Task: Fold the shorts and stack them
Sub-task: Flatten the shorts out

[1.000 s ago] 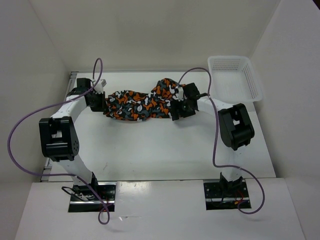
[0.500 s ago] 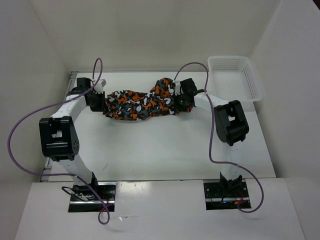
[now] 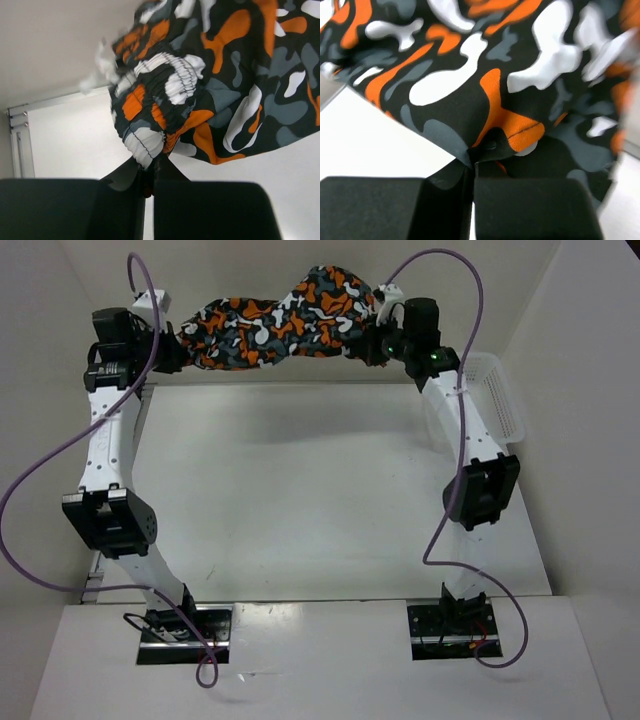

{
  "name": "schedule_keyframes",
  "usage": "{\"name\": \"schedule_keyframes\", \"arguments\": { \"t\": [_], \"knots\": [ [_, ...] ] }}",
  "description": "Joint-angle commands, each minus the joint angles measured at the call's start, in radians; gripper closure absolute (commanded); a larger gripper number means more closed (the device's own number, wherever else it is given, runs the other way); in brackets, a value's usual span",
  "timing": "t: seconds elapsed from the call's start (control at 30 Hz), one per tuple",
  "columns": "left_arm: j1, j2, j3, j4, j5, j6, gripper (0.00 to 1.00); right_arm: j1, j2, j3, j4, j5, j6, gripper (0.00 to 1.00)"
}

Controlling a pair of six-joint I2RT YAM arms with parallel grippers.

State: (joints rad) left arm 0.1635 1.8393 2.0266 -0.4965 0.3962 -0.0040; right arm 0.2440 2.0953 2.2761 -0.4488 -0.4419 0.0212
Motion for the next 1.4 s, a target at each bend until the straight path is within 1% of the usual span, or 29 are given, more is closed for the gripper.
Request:
{"name": "schedule_keyframes", "arguments": {
  "t": [0.0, 0.07, 0.1, 0.13, 0.2, 0.23, 0.27, 0.3, 0.4, 0.43, 0.47, 0.53, 0.57, 0.6, 0.63, 0.67, 0.7, 0.77, 0.8, 0.93, 0.97, 1.07, 1.17, 1.2, 1.23, 1.27, 1.3, 1.37],
  "knots": [
    [0.002, -0.063, -0.166, -0.103, 0.041, 0.004, 1.0, 0.008, -0.116, -0.264, -0.131, -0.095, -0.101, 1.0],
    [0.002, -0.084, -0.264, -0.19, 0.041, 0.004, 0.99, 0.008, -0.183, -0.396, -0.145, -0.084, -0.162, 0.95],
    [0.002, -0.098, -0.402, -0.201, 0.041, 0.004, 0.98, 0.008, -0.198, -0.511, -0.145, -0.075, -0.184, 0.95],
    [0.002, -0.113, -0.473, -0.201, 0.032, 0.004, 0.98, 0.008, -0.21, -0.562, -0.145, -0.058, -0.205, 0.91],
    [-0.034, -0.166, -0.602, -0.211, 0.012, 0.004, 0.96, 0.008, -0.231, -0.68, -0.134, -0.028, -0.237, 0.81],
    [-0.048, -0.181, -0.706, -0.223, 0.0, 0.004, 0.96, 0.008, -0.244, -0.713, -0.134, -0.018, -0.256, 0.64],
    [-0.068, -0.204, -0.751, -0.238, -0.011, 0.004, 0.93, 0.008, -0.26, -0.739, -0.134, -0.005, -0.27, 0.61],
    [-0.068, -0.204, -0.79, -0.247, -0.011, 0.004, 0.91, 0.008, -0.27, -0.788, -0.134, 0.008, -0.292, 0.61],
    [-0.068, -0.206, -0.89, -0.286, -0.002, 0.004, 0.89, 0.008, -0.294, -0.842, -0.145, 0.008, -0.311, 0.6],
    [-0.068, -0.18, -0.899, -0.295, -0.002, 0.004, 0.89, 0.008, -0.31, -0.842, -0.154, -0.021, -0.311, 0.6],
    [-0.068, -0.161, -0.899, -0.306, -0.002, 0.004, 0.89, 0.008, -0.31, -0.855, -0.154, -0.032, -0.311, 0.56],
    [-0.068, -0.109, -0.881, -0.338, -0.002, 0.004, 0.89, 0.008, -0.336, -0.882, -0.163, -0.043, -0.311, 0.53],
    [-0.068, -0.097, -0.872, -0.35, 0.007, 0.004, 0.89, 0.017, -0.336, -0.894, -0.163, -0.052, -0.311, 0.47],
    [-0.059, -0.088, -0.872, -0.359, 0.038, 0.004, 0.88, 0.017, -0.349, -0.923, -0.163, -0.052, -0.311, 0.44],
    [-0.05, -0.087, -0.861, -0.369, 0.053, 0.004, 0.86, 0.017, -0.365, -0.94, -0.154, -0.052, -0.311, 0.42],
    [-0.05, -0.087, -0.861, -0.369, 0.053, 0.004, 0.76, 0.017, -0.374, -0.975, -0.154, -0.04, -0.311, 0.39],
    [-0.05, -0.1, -0.861, -0.369, 0.053, 0.004, 0.73, 0.017, -0.374, -0.995, -0.143, -0.031, -0.311, 0.31],
    [-0.05, -0.121, -0.871, -0.369, 0.053, 0.004, 0.7, 0.017, -0.405, -1.047, -0.122, 0.001, -0.299, 0.23],
    [-0.05, -0.121, -0.872, -0.36, 0.053, 0.004, 0.68, 0.017, -0.405, -1.063, -0.093, 0.014, -0.29, 0.21],
    [-0.05, -0.112, -0.872, -0.359, 0.035, 0.004, 0.65, 0.017, -0.359, -1.084, -0.018, 0.066, -0.212, 0.21],
    [-0.05, -0.103, -0.872, -0.359, 0.024, 0.004, 0.63, 0.017, -0.345, -1.074, -0.004, 0.093, -0.196, 0.22],
    [-0.05, -0.094, -0.881, -0.349, 0.012, 0.004, 0.62, 0.017, -0.281, -1.032, 0.021, 0.114, -0.173, 0.22],
    [-0.05, -0.094, -0.891, -0.349, 0.012, 0.004, 0.62, 0.017, -0.223, -1.007, 0.032, 0.103, -0.164, 0.27],
    [-0.05, -0.094, -0.891, -0.349, 0.012, 0.004, 0.62, 0.027, -0.21, -0.995, 0.032, 0.103, -0.164, 0.3],
    [-0.05, -0.094, -0.891, -0.349, 0.012, 0.004, 0.64, 0.028, -0.199, -0.995, 0.032, 0.103, -0.164, 0.35],
    [-0.05, -0.094, -0.891, -0.349, 0.012, 0.004, 0.66, 0.038, -0.18, -0.985, 0.041, 0.094, -0.164, 0.35],
    [-0.05, -0.094, -0.891, -0.349, 0.012, 0.004, 0.7, 0.049, -0.179, -0.984, 0.041, 0.094, -0.164, 0.36],
    [-0.05, -0.094, -0.891, -0.349, 0.012, 0.004, 0.76, 0.049, -0.152, -0.974, 0.051, 0.094, -0.164, 0.36]
  ]
}}
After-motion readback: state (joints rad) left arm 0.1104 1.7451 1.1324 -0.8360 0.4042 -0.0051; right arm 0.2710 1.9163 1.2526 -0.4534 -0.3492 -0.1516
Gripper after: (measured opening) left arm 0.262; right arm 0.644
